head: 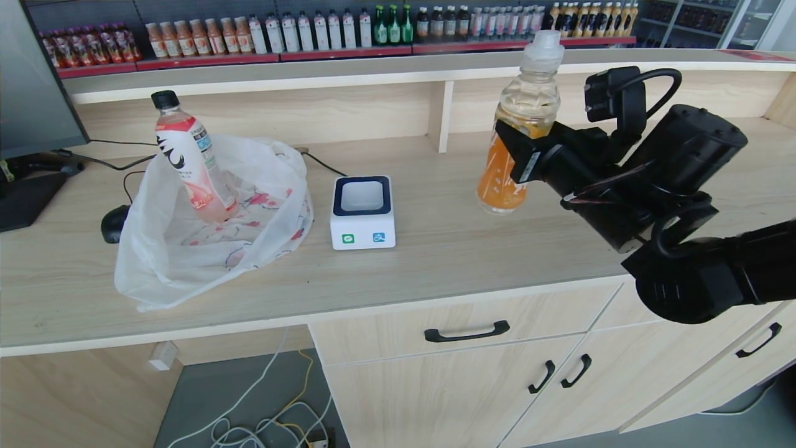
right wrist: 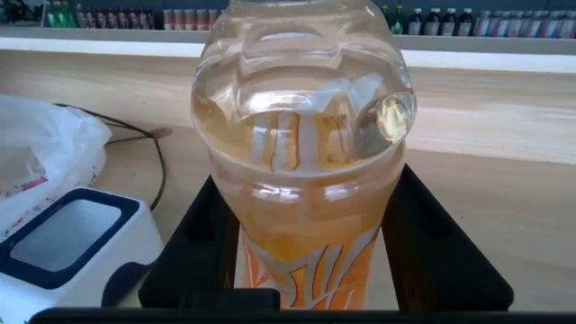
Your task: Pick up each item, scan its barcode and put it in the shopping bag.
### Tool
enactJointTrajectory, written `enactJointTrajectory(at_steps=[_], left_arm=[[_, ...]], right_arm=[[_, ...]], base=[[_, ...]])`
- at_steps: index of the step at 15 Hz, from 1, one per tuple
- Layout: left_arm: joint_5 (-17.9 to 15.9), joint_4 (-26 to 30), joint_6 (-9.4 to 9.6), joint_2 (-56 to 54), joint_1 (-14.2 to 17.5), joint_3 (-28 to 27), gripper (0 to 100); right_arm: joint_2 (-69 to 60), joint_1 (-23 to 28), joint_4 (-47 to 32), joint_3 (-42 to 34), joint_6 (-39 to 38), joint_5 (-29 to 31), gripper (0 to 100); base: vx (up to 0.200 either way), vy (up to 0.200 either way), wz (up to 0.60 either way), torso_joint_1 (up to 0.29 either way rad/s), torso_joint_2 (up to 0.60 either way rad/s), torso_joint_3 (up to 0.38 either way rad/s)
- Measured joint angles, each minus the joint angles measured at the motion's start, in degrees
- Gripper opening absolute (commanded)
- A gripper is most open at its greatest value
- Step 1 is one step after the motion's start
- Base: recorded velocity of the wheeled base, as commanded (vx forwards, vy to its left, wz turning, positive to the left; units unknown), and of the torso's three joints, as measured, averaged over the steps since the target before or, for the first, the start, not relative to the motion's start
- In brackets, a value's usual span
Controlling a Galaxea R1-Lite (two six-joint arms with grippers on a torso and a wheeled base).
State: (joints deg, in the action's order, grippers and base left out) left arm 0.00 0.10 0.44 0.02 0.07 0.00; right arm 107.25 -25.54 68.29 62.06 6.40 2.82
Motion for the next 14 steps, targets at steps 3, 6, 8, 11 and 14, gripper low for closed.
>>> enactJointTrajectory(at_steps=[3,6,8,11,14], left_arm=[[0.00,-0.05,0.00,0.00,0.00,0.00,100],[0.00,-0.05,0.00,0.00,-0.02,0.00,100],[0.00,-0.05,0.00,0.00,-0.02,0.00,100],[0.00,-0.05,0.00,0.00,-0.02,0.00,100],[0.00,-0.05,-0.01,0.00,0.00,0.00,100]], right_arm=[[-4.67,-8.45,1.21,-5.67,1.80,6.53,0],[-7.94,-16.24,6.97,-11.79,4.92,12.89,0],[-9.26,-20.38,11.06,-15.79,7.19,16.29,0],[-10.20,-25.65,16.09,-22.15,10.64,18.51,0],[-10.48,-30.16,19.15,-29.40,14.77,18.66,0]], base=[[0.000,0.000,0.00,0.000,0.00,0.000],[0.000,0.000,0.00,0.000,0.00,0.000],[0.000,0.000,0.00,0.000,0.00,0.000],[0.000,0.000,0.00,0.000,0.00,0.000],[0.000,0.000,0.00,0.000,0.00,0.000]])
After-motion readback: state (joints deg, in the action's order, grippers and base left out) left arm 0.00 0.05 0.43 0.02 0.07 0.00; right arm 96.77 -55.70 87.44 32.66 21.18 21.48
